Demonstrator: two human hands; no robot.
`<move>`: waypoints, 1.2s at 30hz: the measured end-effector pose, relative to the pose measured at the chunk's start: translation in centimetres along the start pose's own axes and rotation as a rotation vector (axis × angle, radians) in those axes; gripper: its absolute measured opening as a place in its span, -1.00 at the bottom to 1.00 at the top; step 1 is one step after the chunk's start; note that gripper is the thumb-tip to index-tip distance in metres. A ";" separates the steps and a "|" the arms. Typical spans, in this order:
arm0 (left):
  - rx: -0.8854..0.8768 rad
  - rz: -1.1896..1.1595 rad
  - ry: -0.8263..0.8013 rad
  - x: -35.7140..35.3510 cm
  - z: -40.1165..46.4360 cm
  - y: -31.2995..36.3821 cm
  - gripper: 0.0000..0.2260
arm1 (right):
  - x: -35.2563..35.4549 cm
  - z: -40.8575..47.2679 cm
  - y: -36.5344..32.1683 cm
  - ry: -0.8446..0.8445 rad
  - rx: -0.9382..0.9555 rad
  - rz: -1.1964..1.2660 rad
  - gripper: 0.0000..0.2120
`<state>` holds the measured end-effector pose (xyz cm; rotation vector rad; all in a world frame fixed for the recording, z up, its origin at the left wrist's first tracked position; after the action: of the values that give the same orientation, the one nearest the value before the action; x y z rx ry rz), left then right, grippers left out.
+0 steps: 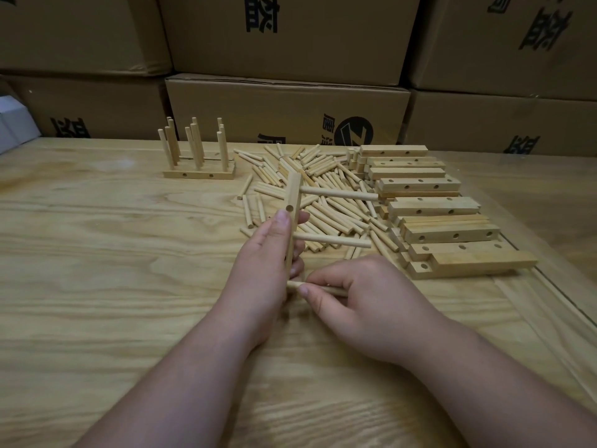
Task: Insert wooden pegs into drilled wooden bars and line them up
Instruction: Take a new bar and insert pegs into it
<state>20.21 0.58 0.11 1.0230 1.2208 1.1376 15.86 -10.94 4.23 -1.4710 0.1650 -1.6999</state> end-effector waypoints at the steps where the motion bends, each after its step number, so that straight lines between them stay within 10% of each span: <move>1: 0.013 0.016 -0.001 0.0 0.0 -0.1 -0.66 | -0.1 0.1 0.3 -0.032 -0.017 0.031 -0.76; 19: 0.028 0.017 -0.006 0.2 0.2 -0.3 -0.64 | -0.6 -0.3 -1.3 0.042 0.065 -0.154 -0.72; 30: 0.132 -0.301 0.126 1.5 0.6 -1.0 -0.77 | 3.6 -1.2 4.5 0.446 -0.106 0.740 -0.58; 36: 0.123 -0.413 0.093 1.1 0.7 -0.7 -0.78 | 1.7 -0.5 4.3 0.333 -0.234 0.625 -0.69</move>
<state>20.96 1.57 -0.74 0.7644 1.5084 0.8011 17.74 -14.91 2.78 -1.1151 0.9296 -1.4128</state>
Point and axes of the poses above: each hand's wrist, its own z-axis towards the middle knuckle, its own x-axis out of the back of the hand, y = z × x, the point moved 9 cm from there along z, towards the middle knuckle, and after that the axes turned 6 degrees about z, right-handed, at the moved point
